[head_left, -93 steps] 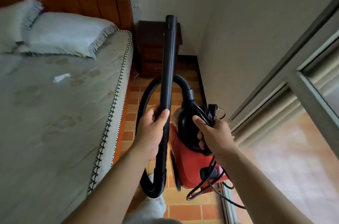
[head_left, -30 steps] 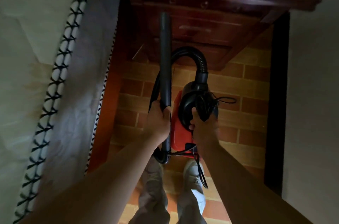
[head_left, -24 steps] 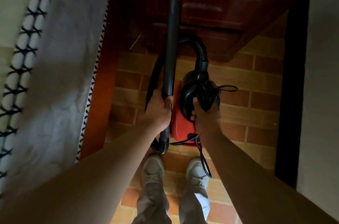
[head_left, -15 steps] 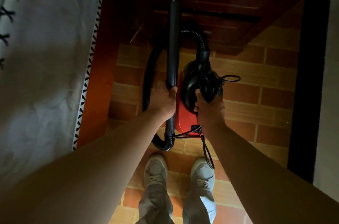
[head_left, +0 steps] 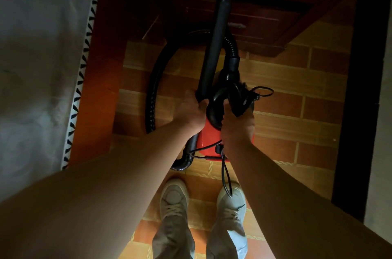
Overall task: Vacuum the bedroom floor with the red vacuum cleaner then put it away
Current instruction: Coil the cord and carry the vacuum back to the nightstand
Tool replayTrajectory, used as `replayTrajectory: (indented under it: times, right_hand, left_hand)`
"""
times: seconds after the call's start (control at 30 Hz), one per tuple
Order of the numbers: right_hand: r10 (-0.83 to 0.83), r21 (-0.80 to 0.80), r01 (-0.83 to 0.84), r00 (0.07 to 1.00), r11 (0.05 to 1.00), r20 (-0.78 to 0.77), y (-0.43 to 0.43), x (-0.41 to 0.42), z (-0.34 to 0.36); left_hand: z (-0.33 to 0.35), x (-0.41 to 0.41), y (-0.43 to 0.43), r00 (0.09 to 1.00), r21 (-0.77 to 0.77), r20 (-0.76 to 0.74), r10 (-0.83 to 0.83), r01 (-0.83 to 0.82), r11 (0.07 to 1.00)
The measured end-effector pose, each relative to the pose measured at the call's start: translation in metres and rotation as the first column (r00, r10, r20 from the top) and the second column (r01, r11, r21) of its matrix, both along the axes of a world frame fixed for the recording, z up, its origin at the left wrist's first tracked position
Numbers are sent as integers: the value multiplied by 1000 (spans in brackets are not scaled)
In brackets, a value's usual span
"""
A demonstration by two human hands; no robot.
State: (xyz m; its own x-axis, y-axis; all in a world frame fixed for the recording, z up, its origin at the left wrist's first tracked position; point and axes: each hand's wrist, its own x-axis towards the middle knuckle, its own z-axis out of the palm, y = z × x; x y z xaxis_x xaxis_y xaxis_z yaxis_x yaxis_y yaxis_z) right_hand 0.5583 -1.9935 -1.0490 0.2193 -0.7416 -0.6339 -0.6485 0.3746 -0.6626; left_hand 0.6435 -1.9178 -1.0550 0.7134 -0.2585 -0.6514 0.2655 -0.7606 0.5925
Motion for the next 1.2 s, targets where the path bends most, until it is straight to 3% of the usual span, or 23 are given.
replayTrajectory:
  times: [0.33,0.73,1.0,1.2]
  right_hand:
    - [-50,32,48,998,998,43,8,15,-10]
    - [139,-1,-140,984,990,108,-8,-7,-14]
    - [39,33,-44,991,999,127,-3,-4,-13]
    - [-33,16,32,995,999,93,5,0,-14]
  left_hand:
    - [-26,6,8,1000,55,23,11,-12,998]
    - [-45,17,8,1000,93,11,24,-25,995]
    - [-52,20,7,999,159,28,-25,20,987]
    - [-48,12,17,999,109,47,-1,-4,994]
